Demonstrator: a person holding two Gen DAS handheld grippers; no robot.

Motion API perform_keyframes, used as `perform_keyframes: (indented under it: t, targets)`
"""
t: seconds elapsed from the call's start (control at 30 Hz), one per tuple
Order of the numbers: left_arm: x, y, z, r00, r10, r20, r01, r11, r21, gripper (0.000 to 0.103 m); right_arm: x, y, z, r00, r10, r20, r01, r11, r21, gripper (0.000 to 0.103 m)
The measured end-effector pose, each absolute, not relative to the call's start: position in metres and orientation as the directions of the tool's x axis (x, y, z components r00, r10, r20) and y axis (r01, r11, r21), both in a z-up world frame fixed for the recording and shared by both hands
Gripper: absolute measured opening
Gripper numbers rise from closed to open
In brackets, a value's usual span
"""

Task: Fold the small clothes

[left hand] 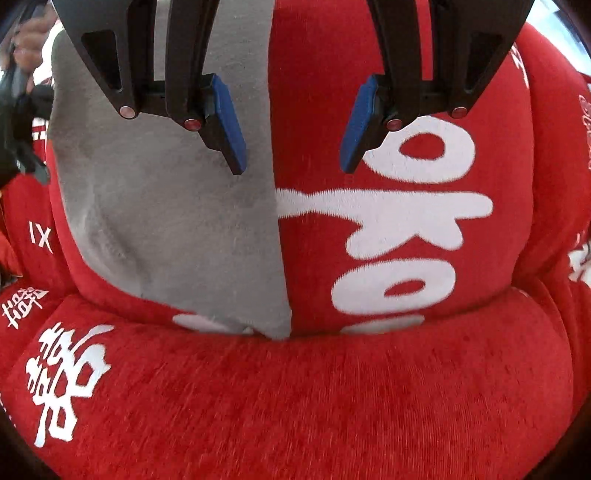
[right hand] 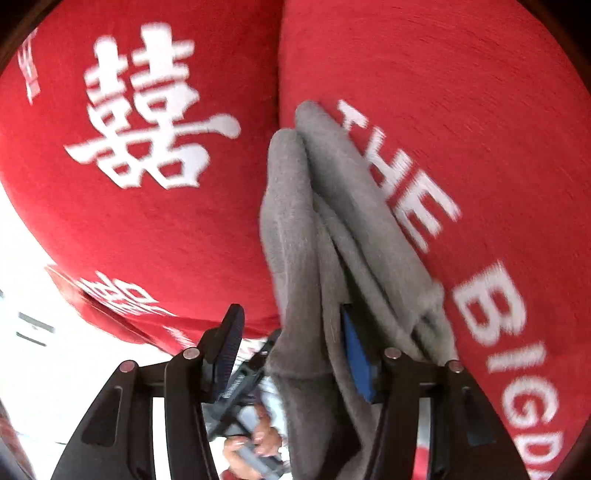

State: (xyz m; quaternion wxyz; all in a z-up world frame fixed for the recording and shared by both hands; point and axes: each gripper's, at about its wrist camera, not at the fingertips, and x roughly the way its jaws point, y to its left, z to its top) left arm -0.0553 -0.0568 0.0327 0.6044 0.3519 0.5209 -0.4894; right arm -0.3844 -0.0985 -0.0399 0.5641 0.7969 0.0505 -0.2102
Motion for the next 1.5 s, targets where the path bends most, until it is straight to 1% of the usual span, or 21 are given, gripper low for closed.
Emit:
perform_keyframes:
  t: [0.1,0.13,0.17,0.2,0.3,0.4,0.57,0.6,0.63,0.67,0.7,0.8,0.93,1.0,1.07,1.1,1.27,1.4,1.43,1.47,1.5]
  targets:
    - [-0.058,-0.056,0.027,-0.015,-0.236,-0.972,0.961,0.264,-0.079,0.054,-0.363,-0.123,-0.023,0.860,-0.069,-0.506,0.480,-0.231,0.846,0.057]
    - [-0.061,-0.057,0.027,-0.013,-0.238,-0.971,0.962,0.262,-0.078,0.054,-0.355,-0.129,-0.017,0.830,-0.043,-0.555,0.540,-0.180,0.822,0.050]
    - [-0.061,-0.058,0.025,-0.011,-0.239,-0.971,0.963,0.261,-0.075,0.054,-0.345,-0.136,-0.011,0.782,-0.017,-0.623,0.618,-0.119,0.778,0.030]
    - [-0.061,-0.059,0.024,-0.013,-0.239,-0.971,0.963,0.259,-0.077,0.054,-0.335,-0.140,-0.005,0.732,0.001,-0.681,0.680,-0.072,0.730,0.015]
    - [-0.061,-0.060,0.029,-0.010,-0.237,-0.972,0.964,0.256,-0.072,0.054,-0.317,-0.140,0.017,0.644,-0.019,-0.764,0.764,0.061,0.642,0.014]
    - [-0.066,-0.061,0.043,-0.023,-0.275,-0.961,0.969,0.232,-0.090,0.054,-0.308,-0.135,0.056,0.656,-0.088,-0.750,0.750,0.191,0.634,0.014]
    - [-0.085,-0.067,0.031,0.002,-0.259,-0.966,0.987,0.157,-0.040,0.056,-0.328,-0.139,0.051,0.646,-0.096,-0.757,0.761,0.155,0.630,0.014]
    - [-0.087,-0.067,0.027,0.006,-0.263,-0.965,0.987,0.154,-0.036,0.060,-0.334,-0.141,0.037,0.631,-0.080,-0.771,0.774,0.118,0.622,0.014]
    - [-0.089,-0.067,0.025,0.029,-0.270,-0.962,0.987,0.161,-0.015,0.074,-0.338,-0.139,0.026,0.618,-0.071,-0.783,0.785,0.106,0.610,0.014]
    - [-0.088,-0.067,0.024,0.053,-0.280,-0.959,0.986,0.169,0.006,0.081,-0.342,-0.139,0.012,0.604,-0.057,-0.795,0.796,0.087,0.598,0.014]
    - [-0.087,-0.066,0.023,0.050,-0.285,-0.957,0.986,0.167,0.002,0.081,-0.344,-0.142,0.001,0.603,-0.042,-0.797,0.798,0.054,0.601,0.015]
    - [-0.078,-0.065,0.022,0.016,-0.277,-0.961,0.985,0.168,-0.032,0.081,-0.358,-0.140,-0.014,0.663,-0.052,-0.747,0.745,-0.048,0.665,0.021]
    - [-0.067,-0.061,0.025,-0.012,-0.245,-0.969,0.984,0.172,-0.056,0.081,-0.368,-0.127,0.000,0.632,-0.064,-0.773,0.771,-0.057,0.635,0.030]
    - [-0.060,-0.053,0.027,-0.093,-0.213,-0.973,0.975,0.178,-0.132,0.081,-0.371,-0.116,0.014,0.620,-0.065,-0.782,0.782,-0.033,0.623,0.038]
    - [-0.051,-0.042,0.026,-0.195,-0.173,-0.965,0.955,0.189,-0.227,0.081,-0.376,-0.099,0.029,0.645,-0.072,-0.761,0.762,-0.010,0.647,0.053]
    - [-0.046,-0.036,0.024,-0.252,-0.148,-0.956,0.939,0.199,-0.279,0.081,-0.379,-0.088,0.038,0.661,-0.071,-0.747,0.749,0.002,0.663,0.054]
    - [-0.045,-0.008,0.009,-0.432,-0.038,-0.901,0.877,0.215,-0.429,0.081,-0.383,-0.048,0.056,0.644,-0.055,-0.763,0.764,0.085,0.639,0.054]
    - [-0.068,0.001,-0.005,-0.480,0.045,-0.876,0.868,0.172,-0.466,0.081,-0.365,-0.034,0.046,0.573,-0.021,-0.820,0.813,0.147,0.564,0.053]
    - [-0.076,0.001,-0.007,-0.468,0.055,-0.882,0.878,0.148,-0.456,0.081,-0.362,-0.033,0.040,0.556,-0.010,-0.831,0.823,0.144,0.549,0.048]
    - [-0.082,0.001,-0.005,-0.449,0.055,-0.892,0.890,0.118,-0.441,0.069,-0.359,-0.031,0.038,0.547,-0.004,-0.837,0.829,0.147,0.540,0.029]
    - [-0.090,0.001,-0.002,-0.428,0.051,-0.902,0.903,0.070,-0.425,0.054,-0.359,-0.031,0.036,0.531,0.002,-0.847,0.837,0.152,0.525,0.017]
